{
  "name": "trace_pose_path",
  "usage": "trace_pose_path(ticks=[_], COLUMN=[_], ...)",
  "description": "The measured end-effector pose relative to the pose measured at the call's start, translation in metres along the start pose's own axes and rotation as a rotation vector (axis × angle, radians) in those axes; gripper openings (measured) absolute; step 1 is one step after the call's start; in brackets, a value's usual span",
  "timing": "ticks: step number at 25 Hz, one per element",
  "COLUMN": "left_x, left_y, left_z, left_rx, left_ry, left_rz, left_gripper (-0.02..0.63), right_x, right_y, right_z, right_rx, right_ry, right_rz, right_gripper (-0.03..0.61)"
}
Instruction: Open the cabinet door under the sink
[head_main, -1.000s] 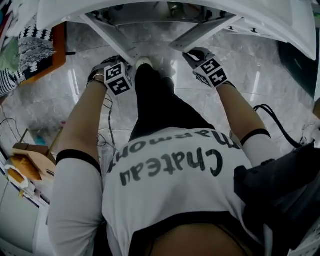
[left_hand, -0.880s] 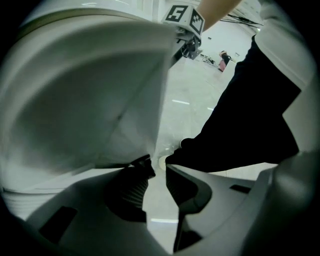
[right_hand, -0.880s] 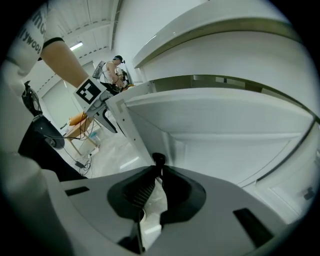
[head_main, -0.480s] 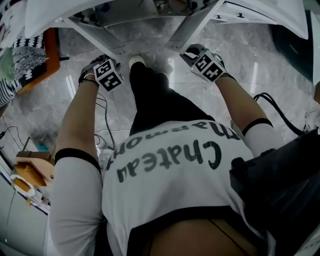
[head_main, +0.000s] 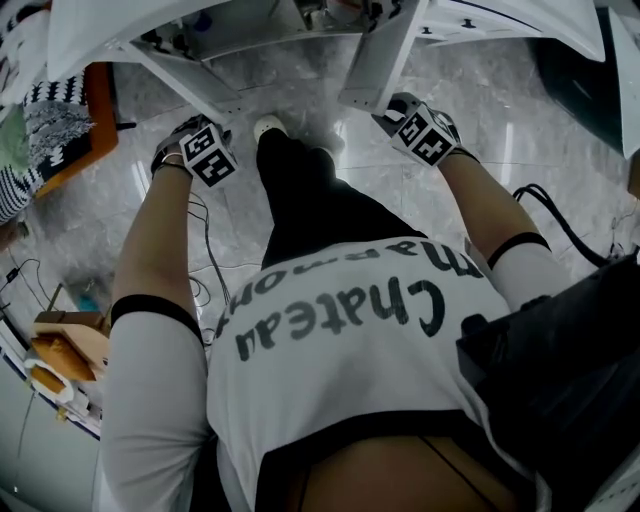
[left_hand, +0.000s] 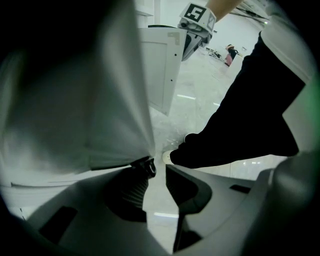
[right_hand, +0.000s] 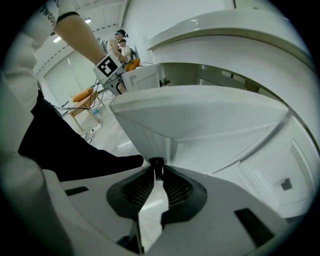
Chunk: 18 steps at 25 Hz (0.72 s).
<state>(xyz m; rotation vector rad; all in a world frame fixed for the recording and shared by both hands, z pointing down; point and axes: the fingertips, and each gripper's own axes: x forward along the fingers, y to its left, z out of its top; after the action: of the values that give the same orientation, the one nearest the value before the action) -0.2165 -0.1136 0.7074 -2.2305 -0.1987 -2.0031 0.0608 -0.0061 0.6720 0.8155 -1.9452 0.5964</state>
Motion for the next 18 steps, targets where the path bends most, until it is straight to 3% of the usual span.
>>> trace_pose_path(ticks=[18], left_x=[-0.007], left_y=[-0.013], left_z=[-0.050], left_rx=[0.048], left_ry=[0.010], left_rz=[0.028], left_gripper=[0.089], right_x=[-0.017], right_y=[-0.005], right_z=[-0.032], right_rx=[0.008], right_ry=[0.066], right_rz=[-0.066], right_gripper=[0.055])
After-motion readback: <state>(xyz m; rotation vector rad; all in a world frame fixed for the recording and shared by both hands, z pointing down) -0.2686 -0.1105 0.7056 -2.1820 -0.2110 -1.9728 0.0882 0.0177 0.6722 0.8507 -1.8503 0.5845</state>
